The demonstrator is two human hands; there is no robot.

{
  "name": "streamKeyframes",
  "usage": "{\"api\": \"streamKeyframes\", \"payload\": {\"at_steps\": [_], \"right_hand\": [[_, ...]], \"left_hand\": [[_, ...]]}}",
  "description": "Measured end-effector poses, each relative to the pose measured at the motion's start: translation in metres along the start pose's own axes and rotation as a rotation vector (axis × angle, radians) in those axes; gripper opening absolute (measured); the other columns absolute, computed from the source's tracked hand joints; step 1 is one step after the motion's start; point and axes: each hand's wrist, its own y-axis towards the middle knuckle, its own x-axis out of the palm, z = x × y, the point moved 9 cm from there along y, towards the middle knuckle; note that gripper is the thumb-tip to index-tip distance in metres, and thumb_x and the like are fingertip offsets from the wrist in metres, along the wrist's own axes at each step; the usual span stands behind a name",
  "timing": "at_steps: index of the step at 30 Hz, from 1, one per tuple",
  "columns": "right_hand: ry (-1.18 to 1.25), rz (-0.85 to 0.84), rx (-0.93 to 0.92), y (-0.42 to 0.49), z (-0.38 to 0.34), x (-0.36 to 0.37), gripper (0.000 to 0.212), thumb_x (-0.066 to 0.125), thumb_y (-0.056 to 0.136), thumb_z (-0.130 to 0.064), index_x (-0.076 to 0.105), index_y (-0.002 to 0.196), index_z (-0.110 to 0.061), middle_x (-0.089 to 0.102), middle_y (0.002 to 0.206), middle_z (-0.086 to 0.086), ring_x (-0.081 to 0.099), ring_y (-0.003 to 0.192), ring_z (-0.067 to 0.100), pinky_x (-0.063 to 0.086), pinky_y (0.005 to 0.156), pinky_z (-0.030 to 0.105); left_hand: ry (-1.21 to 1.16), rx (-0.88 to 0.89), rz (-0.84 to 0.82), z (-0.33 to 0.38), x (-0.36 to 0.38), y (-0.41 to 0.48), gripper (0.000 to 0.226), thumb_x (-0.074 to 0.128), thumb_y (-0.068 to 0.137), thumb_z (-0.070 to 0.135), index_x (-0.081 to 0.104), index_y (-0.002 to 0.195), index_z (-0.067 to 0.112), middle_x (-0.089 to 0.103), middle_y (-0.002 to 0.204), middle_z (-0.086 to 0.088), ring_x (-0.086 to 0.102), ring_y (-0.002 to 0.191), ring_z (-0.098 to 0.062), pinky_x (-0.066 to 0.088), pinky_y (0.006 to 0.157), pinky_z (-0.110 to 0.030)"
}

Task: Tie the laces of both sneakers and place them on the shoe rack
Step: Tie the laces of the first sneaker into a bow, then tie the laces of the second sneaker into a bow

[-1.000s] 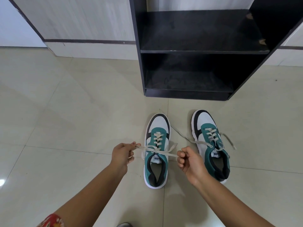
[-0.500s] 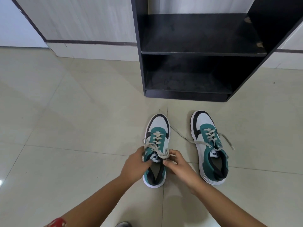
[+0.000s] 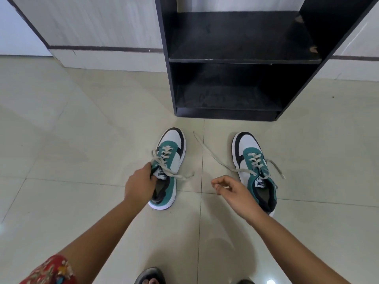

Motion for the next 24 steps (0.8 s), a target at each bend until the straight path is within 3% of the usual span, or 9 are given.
{"api": "streamKeyframes", "payload": {"at_steps": [2,4,5,7,11,14,17,20,24], "right_hand": [[-0.030,-0.013,-0.010,-0.002,-0.001,-0.001,0.012,0.057,0.089,-0.025,0.066,0.092,-0.031,0.069,0.100,-0.011,0.066,0.092,0.010,0.049,0.088,0.030],[-0.069,0.002,-0.032,-0.007,-0.003,-0.008,0.010,0.058,0.089,-0.026,0.066,0.092,-0.030,0.070,0.098,-0.011,0.066,0.091,0.011,0.050,0.086,0.031],[-0.105,0.030,-0.055,-0.010,-0.006,-0.015,0.009,0.058,0.090,-0.026,0.066,0.091,-0.030,0.070,0.096,-0.012,0.065,0.089,0.009,0.050,0.083,0.029],[-0.190,0.127,-0.112,-0.016,-0.013,-0.035,0.010,0.057,0.090,-0.024,0.065,0.090,-0.029,0.070,0.093,-0.013,0.063,0.085,0.006,0.050,0.076,0.025],[-0.349,0.449,-0.164,-0.032,-0.012,-0.088,0.015,0.059,0.087,-0.019,0.065,0.101,-0.022,0.068,0.102,-0.004,0.061,0.092,0.016,0.047,0.077,0.030],[-0.360,0.600,0.014,-0.037,0.021,-0.124,0.043,0.069,0.079,-0.022,0.054,0.119,-0.019,0.058,0.121,0.005,0.053,0.111,0.026,0.044,0.083,0.034],[-0.251,0.455,0.215,-0.029,0.057,-0.125,0.060,0.071,0.075,-0.023,0.047,0.129,-0.015,0.058,0.128,0.008,0.057,0.112,0.028,0.046,0.085,0.035],[-0.272,0.404,0.208,-0.023,0.059,-0.109,0.048,0.065,0.076,-0.020,0.049,0.121,-0.016,0.062,0.119,0.008,0.062,0.100,0.029,0.043,0.075,0.031],[-0.289,0.330,0.211,-0.022,0.054,-0.072,0.044,0.064,0.075,-0.026,0.044,0.113,-0.016,0.055,0.116,0.008,0.061,0.094,0.030,0.043,0.070,0.032]], "left_hand": [[-0.112,-0.043,-0.039,-0.001,0.005,-0.006,0.029,0.043,0.089,0.014,0.051,0.117,0.012,0.067,0.103,-0.014,0.055,0.078,-0.028,0.042,0.067,-0.033],[-0.256,-0.050,-0.023,0.003,0.007,-0.014,0.045,0.049,0.087,0.014,0.041,0.132,0.011,0.055,0.131,-0.014,0.053,0.110,-0.033,0.043,0.084,-0.037],[-0.273,0.005,0.038,0.011,0.001,-0.019,0.055,0.053,0.086,0.014,0.035,0.138,0.011,0.044,0.143,-0.012,0.042,0.127,-0.032,0.039,0.098,-0.041],[-0.234,0.183,0.173,0.036,-0.012,-0.028,0.061,0.059,0.084,0.013,0.035,0.140,0.010,0.036,0.149,-0.010,0.029,0.138,-0.030,0.026,0.112,-0.041],[-0.110,0.517,0.146,0.095,-0.004,-0.045,0.045,0.060,0.082,0.014,0.052,0.126,0.017,0.050,0.138,-0.003,0.038,0.133,-0.025,0.033,0.112,-0.043],[-0.125,0.656,-0.035,0.125,0.019,-0.055,0.030,0.057,0.084,0.016,0.060,0.114,0.021,0.060,0.122,0.004,0.052,0.116,-0.015,0.044,0.100,-0.037],[-0.215,0.541,-0.241,0.127,0.042,-0.052,0.023,0.054,0.089,0.022,0.062,0.110,0.027,0.062,0.115,0.012,0.055,0.107,-0.005,0.045,0.094,-0.027],[-0.303,0.408,-0.357,0.122,0.057,-0.045,0.019,0.055,0.089,0.022,0.065,0.103,0.029,0.065,0.109,0.014,0.058,0.098,-0.003,0.046,0.090,-0.026],[-0.421,0.265,-0.470,0.113,0.068,-0.041,0.016,0.056,0.089,0.018,0.068,0.098,0.023,0.068,0.106,0.007,0.062,0.095,-0.011,0.047,0.091,-0.027]]}}
